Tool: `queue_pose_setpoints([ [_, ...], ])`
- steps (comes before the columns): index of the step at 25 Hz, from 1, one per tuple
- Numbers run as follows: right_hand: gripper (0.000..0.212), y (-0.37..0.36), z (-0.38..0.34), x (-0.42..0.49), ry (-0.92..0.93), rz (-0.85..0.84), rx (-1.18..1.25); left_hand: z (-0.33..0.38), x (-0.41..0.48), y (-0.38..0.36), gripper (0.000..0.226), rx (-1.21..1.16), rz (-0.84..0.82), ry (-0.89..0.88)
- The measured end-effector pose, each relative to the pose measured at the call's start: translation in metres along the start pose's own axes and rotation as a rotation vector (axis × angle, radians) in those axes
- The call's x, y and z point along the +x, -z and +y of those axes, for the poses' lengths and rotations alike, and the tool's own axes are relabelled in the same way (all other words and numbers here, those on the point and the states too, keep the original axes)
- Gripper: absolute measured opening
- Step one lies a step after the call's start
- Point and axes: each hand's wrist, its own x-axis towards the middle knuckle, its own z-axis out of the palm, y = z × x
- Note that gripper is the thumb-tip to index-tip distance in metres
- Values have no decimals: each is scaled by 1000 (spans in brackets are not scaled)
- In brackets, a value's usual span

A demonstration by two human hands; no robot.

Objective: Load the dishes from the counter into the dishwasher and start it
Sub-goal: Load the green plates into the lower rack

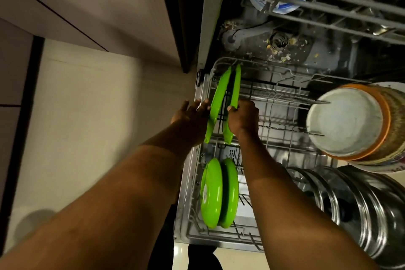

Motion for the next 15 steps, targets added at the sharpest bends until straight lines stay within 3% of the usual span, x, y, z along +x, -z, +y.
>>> queue_pose_setpoints([
  [4, 40, 5, 4, 0, 6, -26, 17, -3, -3, 5, 81, 67, -15, -28],
  [9, 24, 5, 2, -1, 0, -37, 52, -6, -2, 5, 78, 84, -39, -33],
  [15, 22, 12, -5, -5, -43, -68, 17, -3, -6, 9, 80, 98, -34, -14],
])
